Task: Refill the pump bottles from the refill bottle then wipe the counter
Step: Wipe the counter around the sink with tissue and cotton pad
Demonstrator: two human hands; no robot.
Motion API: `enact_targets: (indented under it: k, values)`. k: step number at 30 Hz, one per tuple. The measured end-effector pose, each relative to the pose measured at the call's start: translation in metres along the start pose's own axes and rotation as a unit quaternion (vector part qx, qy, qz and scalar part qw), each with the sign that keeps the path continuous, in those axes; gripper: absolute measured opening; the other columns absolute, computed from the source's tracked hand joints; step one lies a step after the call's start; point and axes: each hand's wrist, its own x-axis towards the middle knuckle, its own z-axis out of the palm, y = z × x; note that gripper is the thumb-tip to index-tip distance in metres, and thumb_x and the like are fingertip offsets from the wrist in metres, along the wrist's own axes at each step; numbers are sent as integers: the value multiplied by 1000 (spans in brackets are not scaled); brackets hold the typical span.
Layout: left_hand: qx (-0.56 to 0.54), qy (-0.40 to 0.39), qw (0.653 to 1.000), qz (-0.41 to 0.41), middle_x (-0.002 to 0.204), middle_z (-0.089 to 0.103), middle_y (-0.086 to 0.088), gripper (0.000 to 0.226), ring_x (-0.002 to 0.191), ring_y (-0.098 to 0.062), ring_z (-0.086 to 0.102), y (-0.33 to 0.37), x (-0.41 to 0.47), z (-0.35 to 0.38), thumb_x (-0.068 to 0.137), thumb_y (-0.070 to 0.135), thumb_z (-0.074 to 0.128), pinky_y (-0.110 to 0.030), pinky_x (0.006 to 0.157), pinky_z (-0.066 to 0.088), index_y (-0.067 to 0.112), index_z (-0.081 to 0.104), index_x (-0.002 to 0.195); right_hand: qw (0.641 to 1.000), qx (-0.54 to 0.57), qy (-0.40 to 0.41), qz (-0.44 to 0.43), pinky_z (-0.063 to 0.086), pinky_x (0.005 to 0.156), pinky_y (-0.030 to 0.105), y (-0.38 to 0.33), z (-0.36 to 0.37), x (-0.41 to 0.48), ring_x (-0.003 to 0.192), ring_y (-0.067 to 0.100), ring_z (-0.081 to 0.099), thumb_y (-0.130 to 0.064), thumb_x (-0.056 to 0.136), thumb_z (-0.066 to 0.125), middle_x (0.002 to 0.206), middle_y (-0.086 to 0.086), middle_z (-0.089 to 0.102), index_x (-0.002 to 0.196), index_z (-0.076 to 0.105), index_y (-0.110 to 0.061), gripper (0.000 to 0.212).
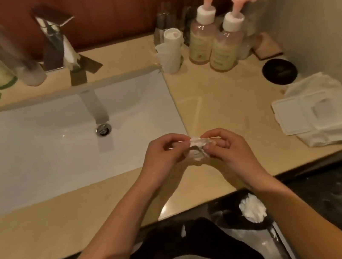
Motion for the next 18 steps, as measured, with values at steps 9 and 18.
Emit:
enact_targets:
  k: [9,18]
  values:
    - [183,-139,972,47,75,69,-1,18,69,-19,66,-9,0,60,69,5,73,-42,72,57,22,69,73,918,-38,394,-24,49,66,15,47,4,-73,73,5,64,-5,82,70,82,0,71,84,71,-14,10]
    - [298,-357,873,146,86,65,9,28,79,0,62,-69,-53,137,82,11,62,-10,69,46,27,60,105,812,334,460,130,54,82,37,97,-19,-152,90,29,68,-13,90,57,97,20,70,98,63,-1,15]
